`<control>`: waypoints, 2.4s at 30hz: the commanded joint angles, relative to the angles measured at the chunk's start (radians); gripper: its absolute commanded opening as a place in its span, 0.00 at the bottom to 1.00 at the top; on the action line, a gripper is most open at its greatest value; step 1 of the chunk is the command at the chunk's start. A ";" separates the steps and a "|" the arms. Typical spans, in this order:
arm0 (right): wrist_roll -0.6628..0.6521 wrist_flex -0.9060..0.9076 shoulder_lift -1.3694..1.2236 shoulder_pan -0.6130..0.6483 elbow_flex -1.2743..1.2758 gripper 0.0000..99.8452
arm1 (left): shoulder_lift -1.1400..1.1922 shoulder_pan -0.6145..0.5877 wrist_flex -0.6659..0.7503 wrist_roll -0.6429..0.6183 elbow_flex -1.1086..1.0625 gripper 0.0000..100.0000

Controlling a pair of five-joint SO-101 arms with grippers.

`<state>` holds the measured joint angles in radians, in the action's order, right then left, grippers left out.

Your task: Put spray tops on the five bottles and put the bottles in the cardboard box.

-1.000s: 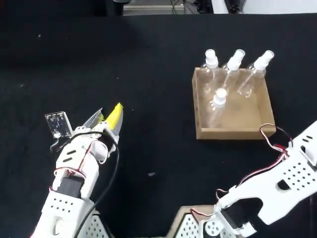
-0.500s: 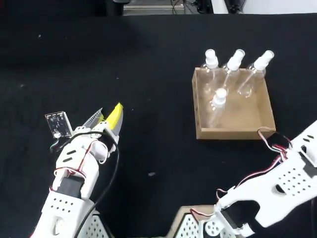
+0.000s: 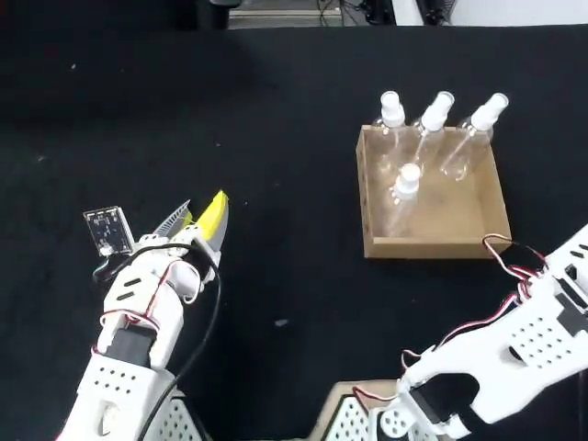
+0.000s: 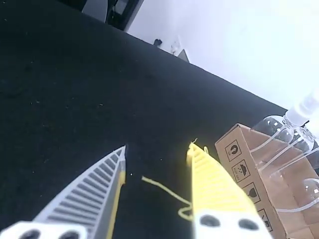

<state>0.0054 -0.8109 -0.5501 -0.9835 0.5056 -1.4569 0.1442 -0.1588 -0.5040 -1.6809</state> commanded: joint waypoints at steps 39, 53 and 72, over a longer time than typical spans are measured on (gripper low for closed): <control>-0.103 -0.017 -0.082 0.005 -0.140 0.04 | -0.003 0.007 0.021 -0.011 -0.025 0.18; 0.068 0.732 0.591 0.061 -0.016 0.03 | -0.005 0.005 0.023 -0.011 -0.025 0.18; -0.038 0.747 1.264 0.451 0.568 0.04 | -0.006 0.005 0.023 -0.011 -0.025 0.18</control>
<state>-0.0238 -0.0790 0.6329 -0.5923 1.0717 -1.4569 0.1442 -0.1588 -0.5040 -1.6809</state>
